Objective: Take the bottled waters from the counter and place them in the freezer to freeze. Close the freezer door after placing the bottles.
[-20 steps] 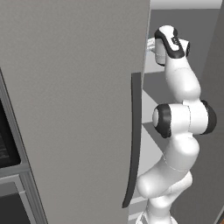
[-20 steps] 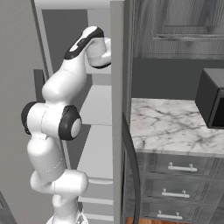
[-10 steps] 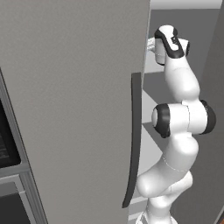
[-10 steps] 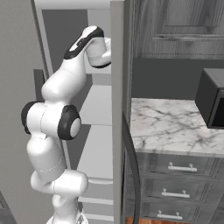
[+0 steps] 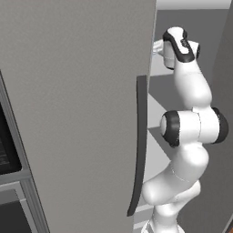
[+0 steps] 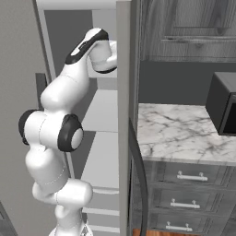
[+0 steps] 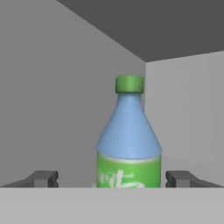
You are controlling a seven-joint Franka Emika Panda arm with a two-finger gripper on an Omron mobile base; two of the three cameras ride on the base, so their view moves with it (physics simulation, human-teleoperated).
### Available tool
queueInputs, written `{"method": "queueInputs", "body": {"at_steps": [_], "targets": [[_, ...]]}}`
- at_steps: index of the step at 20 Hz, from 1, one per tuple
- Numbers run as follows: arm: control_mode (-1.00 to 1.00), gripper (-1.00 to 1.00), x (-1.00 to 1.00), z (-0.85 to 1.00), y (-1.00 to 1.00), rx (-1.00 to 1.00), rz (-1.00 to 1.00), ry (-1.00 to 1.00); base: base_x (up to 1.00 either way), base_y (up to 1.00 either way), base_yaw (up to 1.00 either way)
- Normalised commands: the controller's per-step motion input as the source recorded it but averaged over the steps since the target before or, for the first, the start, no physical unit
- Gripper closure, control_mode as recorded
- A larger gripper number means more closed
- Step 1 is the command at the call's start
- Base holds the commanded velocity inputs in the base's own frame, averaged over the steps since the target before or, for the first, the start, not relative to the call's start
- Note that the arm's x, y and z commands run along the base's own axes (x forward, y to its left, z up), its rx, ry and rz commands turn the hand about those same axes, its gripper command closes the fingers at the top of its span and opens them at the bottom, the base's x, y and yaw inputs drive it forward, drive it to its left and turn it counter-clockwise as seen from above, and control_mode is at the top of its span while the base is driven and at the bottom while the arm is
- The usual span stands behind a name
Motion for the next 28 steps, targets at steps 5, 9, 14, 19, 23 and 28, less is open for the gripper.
{"method": "queueInputs", "body": {"at_steps": [5,9,14,19,23,28], "targets": [[-1.0,-1.0,-0.62,0.06,0.0,0.0,-0.07,0.0,0.0,0.0,0.0],[-1.0,-1.0,-0.9,0.16,0.0,0.0,-0.1,0.0,0.0,0.0,0.0],[-1.0,-1.0,-1.0,0.08,0.03,0.0,-0.19,0.0,0.0,0.0,0.0],[-1.0,-1.0,-0.97,0.14,0.04,0.0,-0.35,0.04,0.0,0.0,0.0],[-1.0,-1.0,-0.89,0.26,0.0,0.01,-0.36,0.11,0.0,0.0,0.0],[-1.0,-1.0,-0.62,0.31,0.0,0.03,-0.34,0.23,0.0,0.0,0.0]]}}
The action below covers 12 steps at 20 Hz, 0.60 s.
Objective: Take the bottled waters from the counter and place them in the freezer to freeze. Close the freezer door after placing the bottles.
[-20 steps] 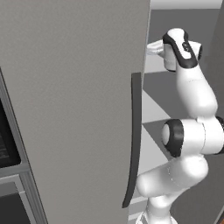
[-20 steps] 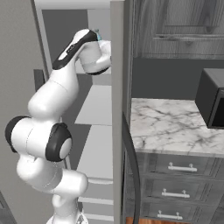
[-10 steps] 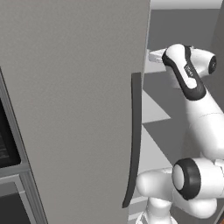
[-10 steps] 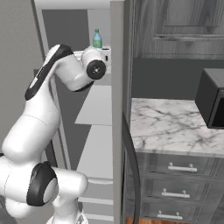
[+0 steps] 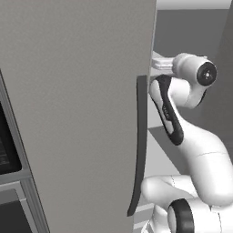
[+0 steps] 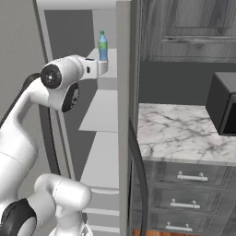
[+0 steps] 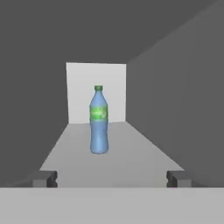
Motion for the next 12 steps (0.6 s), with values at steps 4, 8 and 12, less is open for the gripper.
{"method": "queueInputs", "body": {"at_steps": [4,8,12], "targets": [[-1.0,-1.0,-0.54,0.32,-0.01,0.09,-0.33,0.29,0.0,0.0,0.0],[-1.0,-1.0,-0.7,0.11,-0.09,0.1,-0.23,0.24,0.0,0.0,0.0],[-1.0,-1.0,-0.98,-0.13,-0.11,0.09,-0.02,0.05,0.0,0.0,0.0]]}}
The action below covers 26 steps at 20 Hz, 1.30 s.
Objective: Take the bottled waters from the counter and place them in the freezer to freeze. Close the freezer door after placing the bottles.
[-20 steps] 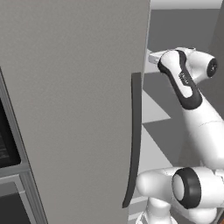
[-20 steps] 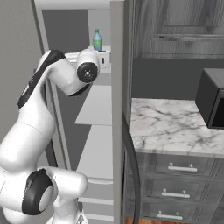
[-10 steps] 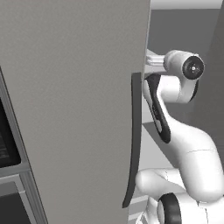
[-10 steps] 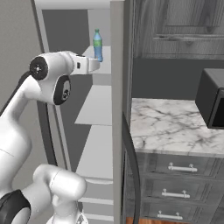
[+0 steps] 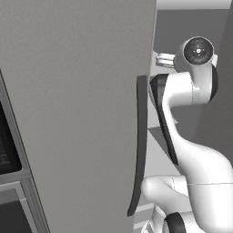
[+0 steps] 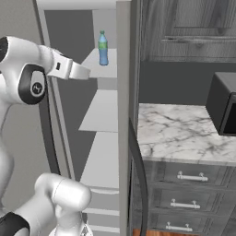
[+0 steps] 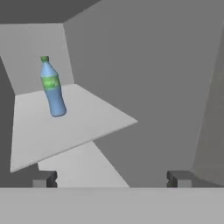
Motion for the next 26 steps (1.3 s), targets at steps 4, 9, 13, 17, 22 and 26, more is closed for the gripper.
{"method": "queueInputs", "body": {"at_steps": [4,9,13,17,22,26], "targets": [[-1.0,-1.0,-1.0,-0.14,0.0,0.05,0.04,0.0,0.0,0.0,0.0],[-1.0,-1.0,-1.0,-0.12,0.0,0.03,0.23,-0.01,0.0,0.0,0.0],[-1.0,-1.0,-0.97,-0.01,0.03,0.02,0.28,-0.02,0.0,0.0,0.0],[-1.0,-1.0,-0.77,-0.11,0.04,0.0,0.23,-0.05,0.0,0.0,0.0],[-1.0,-1.0,-0.49,-0.18,0.03,0.0,0.02,-0.1,0.0,0.0,0.0],[-1.0,-1.0,-0.06,-0.16,0.04,-0.05,-0.23,0.04,0.0,0.0,0.0]]}}
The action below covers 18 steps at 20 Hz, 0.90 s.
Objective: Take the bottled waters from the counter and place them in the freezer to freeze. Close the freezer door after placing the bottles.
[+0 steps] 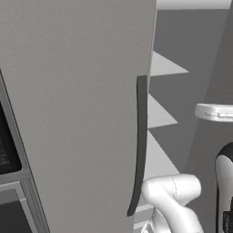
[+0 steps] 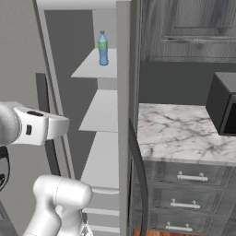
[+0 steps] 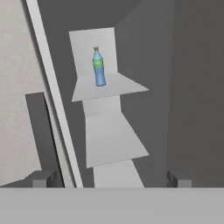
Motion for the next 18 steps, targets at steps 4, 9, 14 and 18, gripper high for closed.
{"method": "queueInputs", "body": {"at_steps": [4,9,14,18], "targets": [[-1.0,-1.0,0.0,-0.16,0.0,-0.13,-0.26,0.06,0.0,0.0,0.0],[-1.0,-1.0,0.0,-0.08,0.0,-0.05,-0.11,0.08,0.0,0.0,0.0],[-1.0,-1.0,0.0,0.0,0.0,0.0,0.0,0.01,0.0,0.0,0.0],[-1.0,-1.0,0.0,0.0,0.0,0.0,0.0,0.0,0.0,0.0,0.0]]}}
